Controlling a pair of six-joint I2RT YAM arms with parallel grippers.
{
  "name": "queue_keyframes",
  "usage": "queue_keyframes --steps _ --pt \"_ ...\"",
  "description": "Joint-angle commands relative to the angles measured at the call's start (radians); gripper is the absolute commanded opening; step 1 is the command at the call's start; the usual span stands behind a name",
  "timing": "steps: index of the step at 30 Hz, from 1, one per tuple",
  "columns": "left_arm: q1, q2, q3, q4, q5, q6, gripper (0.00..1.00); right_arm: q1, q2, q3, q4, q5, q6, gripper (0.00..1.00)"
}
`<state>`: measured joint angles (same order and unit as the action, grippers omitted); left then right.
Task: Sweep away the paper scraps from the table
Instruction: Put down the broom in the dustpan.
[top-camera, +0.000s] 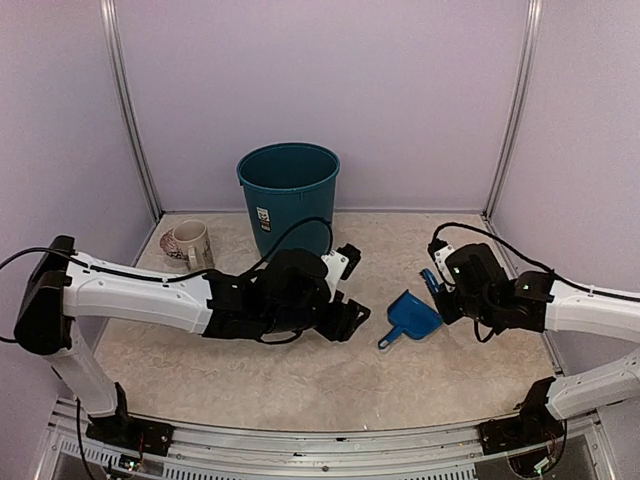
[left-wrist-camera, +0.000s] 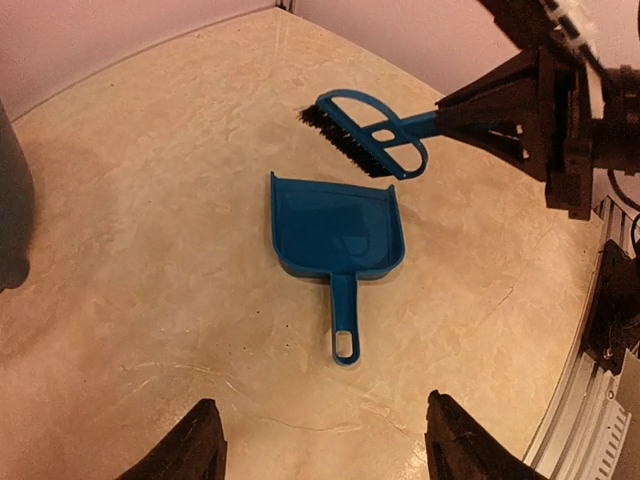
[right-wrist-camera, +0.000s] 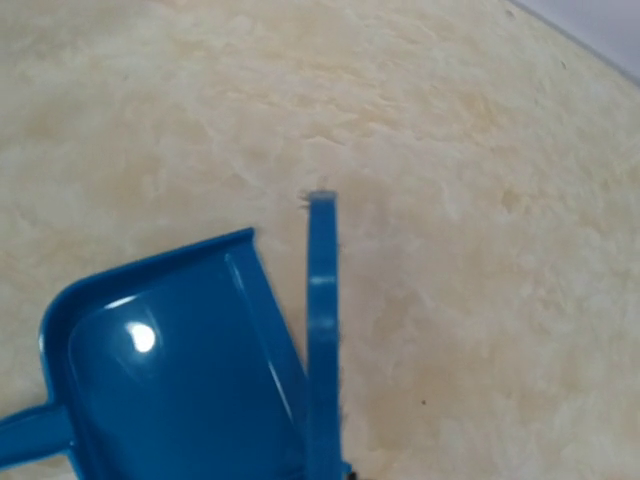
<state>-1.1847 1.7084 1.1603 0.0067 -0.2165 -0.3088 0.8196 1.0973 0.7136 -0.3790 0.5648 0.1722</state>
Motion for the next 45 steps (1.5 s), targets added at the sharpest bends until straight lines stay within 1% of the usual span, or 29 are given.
queue_keyframes --steps 1,3,6,9,16,19,23,25,29,34,38,45 --pt "-0.003 -0.143 -0.058 -0.070 -0.091 0.011 0.68 0.094 0.075 0.016 0.072 0.149 -0.112 0.00" --pt "0.000 -0.221 -0.082 -0.114 -0.121 0.009 0.70 0.127 0.107 -0.002 0.120 0.192 -0.187 0.00" --pt "0.016 -0.356 -0.115 -0.172 -0.158 -0.001 0.77 0.162 0.157 -0.006 0.149 0.256 -0.232 0.00" --pt "0.048 -0.469 -0.142 -0.228 -0.176 -0.013 0.79 0.200 0.208 -0.013 0.174 0.337 -0.292 0.00" --pt "0.122 -0.655 -0.183 -0.350 -0.238 -0.021 0.84 0.273 0.308 -0.001 0.178 0.434 -0.327 0.00" --pt "0.149 -0.706 -0.200 -0.390 -0.243 -0.024 0.87 0.294 0.360 0.011 0.162 0.478 -0.298 0.00" --pt "0.173 -0.749 -0.209 -0.428 -0.250 -0.024 0.89 0.302 0.432 0.017 0.134 0.521 -0.240 0.00" --pt "0.178 -0.761 -0.213 -0.436 -0.253 -0.023 0.92 0.304 0.462 0.017 0.122 0.530 -0.215 0.00" --pt "0.181 -0.765 -0.220 -0.444 -0.263 -0.025 0.97 0.312 0.503 0.030 0.070 0.521 -0.162 0.00" --pt "0.181 -0.762 -0.232 -0.427 -0.248 -0.025 0.99 0.337 0.541 0.048 0.038 0.504 -0.127 0.00" --pt "0.181 -0.759 -0.236 -0.422 -0.243 -0.024 0.99 0.353 0.564 0.065 0.003 0.492 -0.094 0.10" --pt "0.181 -0.762 -0.237 -0.418 -0.238 -0.021 0.98 0.394 0.582 0.108 -0.081 0.502 -0.020 0.36"
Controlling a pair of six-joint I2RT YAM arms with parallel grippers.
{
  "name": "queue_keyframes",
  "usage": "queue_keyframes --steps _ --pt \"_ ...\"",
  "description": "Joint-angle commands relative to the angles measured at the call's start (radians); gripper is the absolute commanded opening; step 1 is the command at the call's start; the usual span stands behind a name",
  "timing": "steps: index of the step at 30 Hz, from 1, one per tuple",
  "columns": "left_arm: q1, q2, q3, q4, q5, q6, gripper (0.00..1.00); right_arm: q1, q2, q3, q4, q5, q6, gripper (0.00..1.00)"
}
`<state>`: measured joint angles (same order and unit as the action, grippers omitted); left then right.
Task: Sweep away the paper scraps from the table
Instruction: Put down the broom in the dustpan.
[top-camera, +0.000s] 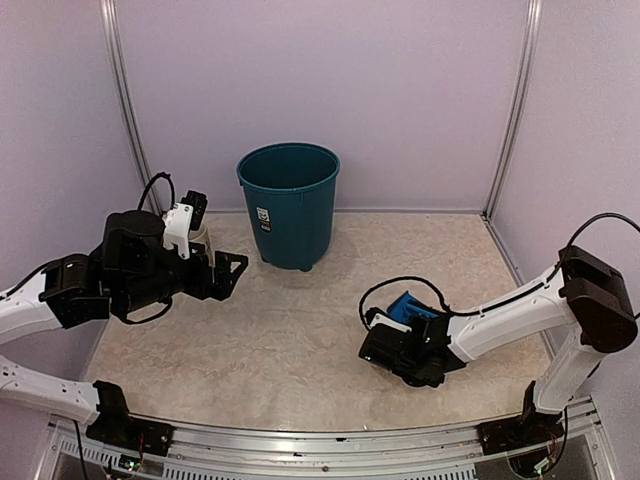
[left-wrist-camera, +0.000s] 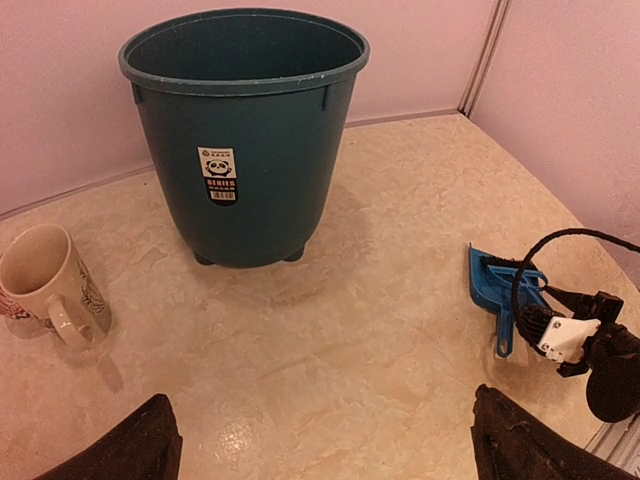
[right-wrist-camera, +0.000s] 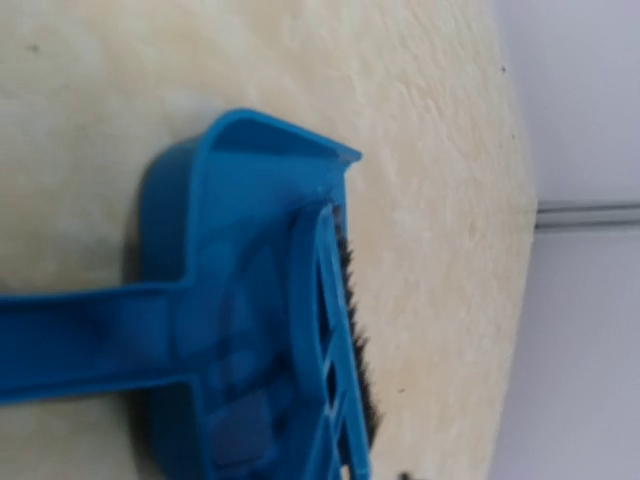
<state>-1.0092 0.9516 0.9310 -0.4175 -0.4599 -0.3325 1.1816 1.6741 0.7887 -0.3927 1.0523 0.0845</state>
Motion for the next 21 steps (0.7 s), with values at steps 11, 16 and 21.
queue_keyframes --steps 11,16,21 --pt "0.008 -0.005 0.001 0.005 -0.004 0.020 0.99 0.102 -0.051 0.129 -0.202 -0.081 0.192 0.66" --pt "0.038 -0.001 0.019 -0.007 0.017 0.037 0.99 0.104 -0.173 0.101 -0.091 -0.286 0.160 0.79" --pt "0.130 0.001 0.045 -0.011 0.082 0.053 0.99 0.089 -0.340 0.077 0.039 -0.352 0.111 0.95"
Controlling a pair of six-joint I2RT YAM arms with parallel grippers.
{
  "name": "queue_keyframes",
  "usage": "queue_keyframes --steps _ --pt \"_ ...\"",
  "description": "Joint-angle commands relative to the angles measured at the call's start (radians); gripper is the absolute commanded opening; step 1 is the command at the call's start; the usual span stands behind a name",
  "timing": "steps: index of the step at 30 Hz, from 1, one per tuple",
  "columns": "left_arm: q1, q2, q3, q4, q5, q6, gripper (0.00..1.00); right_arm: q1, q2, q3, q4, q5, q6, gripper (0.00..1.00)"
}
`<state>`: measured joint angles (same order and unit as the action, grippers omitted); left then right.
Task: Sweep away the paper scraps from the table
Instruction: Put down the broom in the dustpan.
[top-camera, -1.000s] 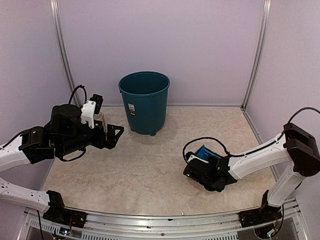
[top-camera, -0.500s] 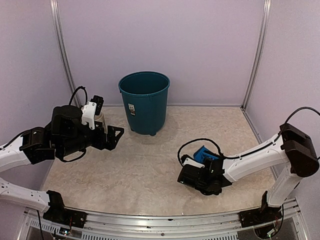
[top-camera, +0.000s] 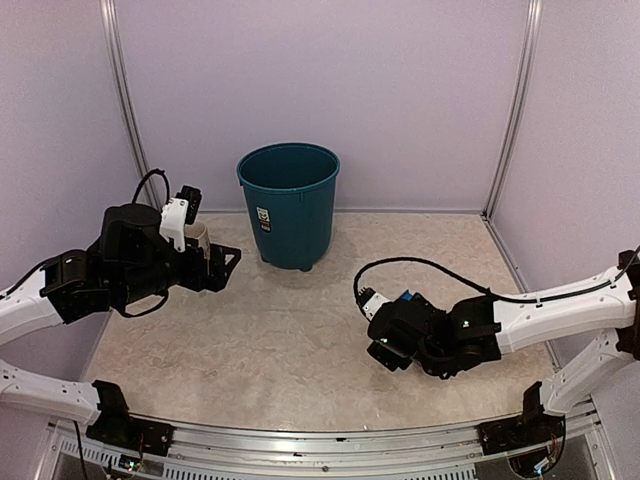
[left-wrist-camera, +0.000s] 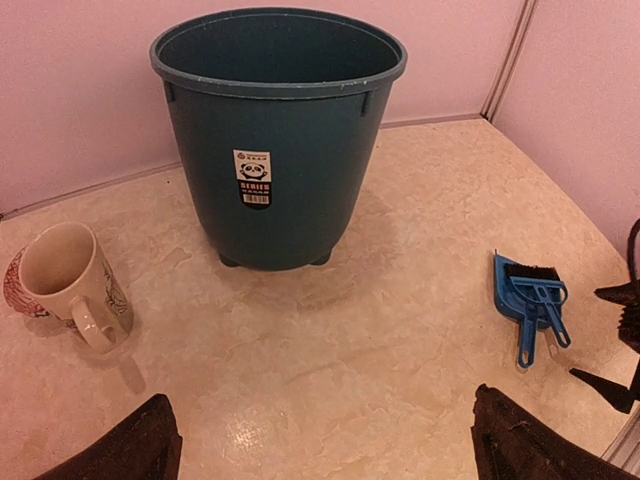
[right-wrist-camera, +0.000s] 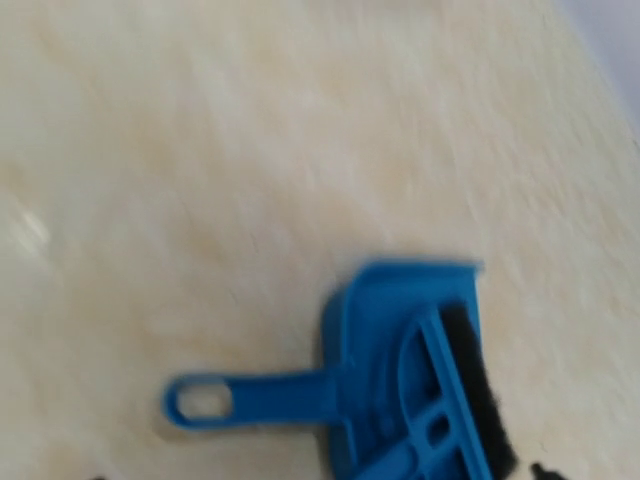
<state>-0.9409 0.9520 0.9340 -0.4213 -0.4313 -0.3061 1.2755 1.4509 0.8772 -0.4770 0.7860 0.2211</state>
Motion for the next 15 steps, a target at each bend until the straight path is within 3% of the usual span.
queue_keyframes --steps 1,7,15 --pt "0.086 0.002 0.051 -0.010 0.059 0.028 0.99 -0.020 -0.144 -0.010 0.137 -0.087 -0.030 0.99" --pt "0.236 0.006 0.088 -0.016 0.060 0.043 0.99 -0.197 -0.332 -0.065 0.253 -0.127 -0.058 1.00" --pt "0.488 0.019 0.041 0.078 0.081 0.069 0.99 -0.574 -0.596 -0.317 0.554 -0.184 -0.154 1.00"
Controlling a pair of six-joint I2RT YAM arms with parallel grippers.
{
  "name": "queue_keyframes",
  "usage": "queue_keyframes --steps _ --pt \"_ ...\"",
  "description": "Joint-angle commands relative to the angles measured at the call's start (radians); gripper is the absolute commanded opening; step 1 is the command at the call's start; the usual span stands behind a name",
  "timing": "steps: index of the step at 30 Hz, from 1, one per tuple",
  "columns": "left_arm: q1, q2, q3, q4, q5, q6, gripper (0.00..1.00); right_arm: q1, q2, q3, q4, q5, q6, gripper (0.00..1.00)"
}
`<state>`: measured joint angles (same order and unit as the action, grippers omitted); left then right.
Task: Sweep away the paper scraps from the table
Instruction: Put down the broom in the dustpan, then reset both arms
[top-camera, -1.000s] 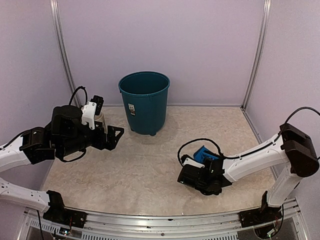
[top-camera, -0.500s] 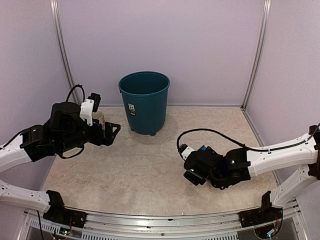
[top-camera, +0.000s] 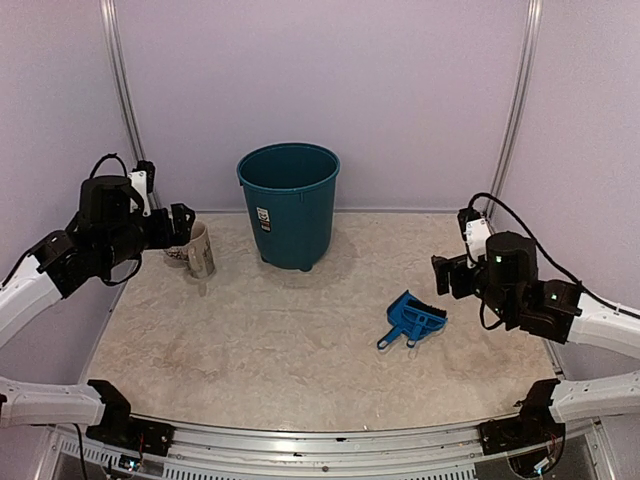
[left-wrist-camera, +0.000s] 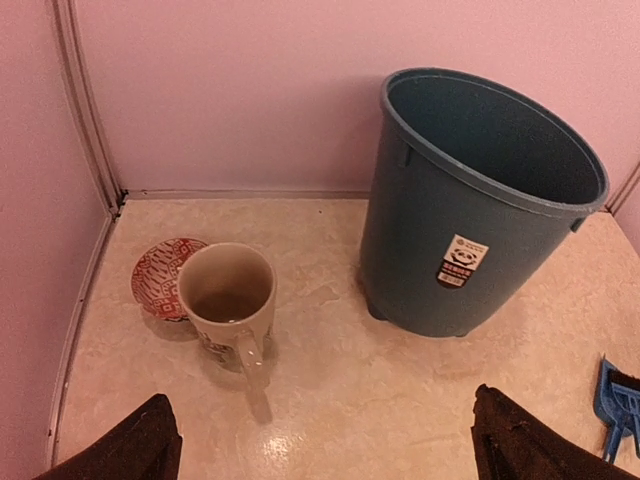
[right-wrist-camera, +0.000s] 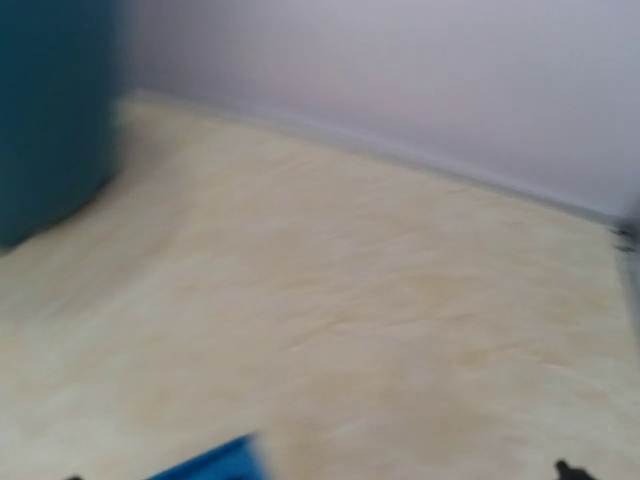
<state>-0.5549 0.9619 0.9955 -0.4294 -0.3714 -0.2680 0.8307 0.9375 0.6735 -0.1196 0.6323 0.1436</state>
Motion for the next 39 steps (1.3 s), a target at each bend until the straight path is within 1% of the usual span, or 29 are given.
queue_keyframes --steps 1,5,8,10,13,15,19,20,21,23,25,26,27,28,29,30,32,33,35,36,39 --pt "0.133 0.008 -0.051 0.131 0.041 0.049 0.99 -0.172 -0.103 -0.150 0.259 -0.039 -0.113 1.00" --pt "0.235 0.003 -0.188 0.312 0.058 0.069 0.99 -0.356 -0.120 -0.309 0.547 -0.112 -0.221 1.00" --pt "0.288 -0.005 -0.266 0.396 0.069 0.079 0.99 -0.489 -0.061 -0.384 0.705 -0.178 -0.228 1.00" --pt "0.306 -0.013 -0.299 0.427 0.038 0.092 0.99 -0.567 0.005 -0.415 0.798 -0.229 -0.212 1.00" --pt "0.326 -0.033 -0.329 0.459 -0.023 0.090 0.99 -0.615 0.151 -0.456 0.964 -0.252 -0.214 1.00" --pt "0.354 -0.064 -0.369 0.518 -0.032 0.111 0.99 -0.632 0.253 -0.466 1.077 -0.261 -0.232 1.00" --pt "0.370 -0.108 -0.458 0.641 -0.024 0.171 0.99 -0.664 0.461 -0.460 1.288 -0.302 -0.269 1.00" --pt "0.378 -0.106 -0.466 0.654 -0.013 0.175 0.99 -0.667 0.488 -0.446 1.307 -0.310 -0.285 1.00" --pt "0.389 -0.099 -0.470 0.661 0.005 0.182 0.99 -0.673 0.502 -0.437 1.309 -0.347 -0.292 1.00" --pt "0.413 -0.068 -0.475 0.675 0.049 0.193 0.99 -0.710 0.546 -0.441 1.378 -0.443 -0.265 1.00" --pt "0.434 -0.038 -0.483 0.709 0.081 0.205 0.99 -0.737 0.603 -0.447 1.452 -0.464 -0.248 1.00" --pt "0.446 -0.023 -0.495 0.736 0.099 0.207 0.99 -0.757 0.589 -0.448 1.415 -0.496 -0.213 1.00" --pt "0.461 -0.008 -0.508 0.758 0.122 0.207 0.99 -0.777 0.601 -0.463 1.450 -0.538 -0.200 1.00" --pt "0.478 0.006 -0.519 0.778 0.144 0.192 0.99 -0.785 0.648 -0.479 1.560 -0.541 -0.204 1.00" --pt "0.498 0.019 -0.530 0.801 0.180 0.182 0.99 -0.784 0.649 -0.487 1.558 -0.537 -0.208 1.00" --pt "0.526 0.032 -0.545 0.826 0.218 0.180 0.99 -0.786 0.631 -0.480 1.495 -0.557 -0.201 1.00" --pt "0.561 0.052 -0.580 0.882 0.259 0.158 0.99 -0.786 0.650 -0.475 1.528 -0.559 -0.212 1.00" --pt "0.580 0.059 -0.601 0.917 0.280 0.153 0.99 -0.786 0.637 -0.468 1.487 -0.560 -0.204 1.00" --pt "0.616 0.082 -0.638 0.986 0.336 0.154 0.99 -0.788 0.650 -0.461 1.498 -0.560 -0.205 1.00" --pt "0.632 0.093 -0.657 1.016 0.359 0.155 0.99 -0.789 0.641 -0.460 1.477 -0.560 -0.199 1.00" --pt "0.648 0.159 -0.685 1.133 0.400 0.177 0.99 -0.789 0.645 -0.460 1.485 -0.559 -0.200 1.00"
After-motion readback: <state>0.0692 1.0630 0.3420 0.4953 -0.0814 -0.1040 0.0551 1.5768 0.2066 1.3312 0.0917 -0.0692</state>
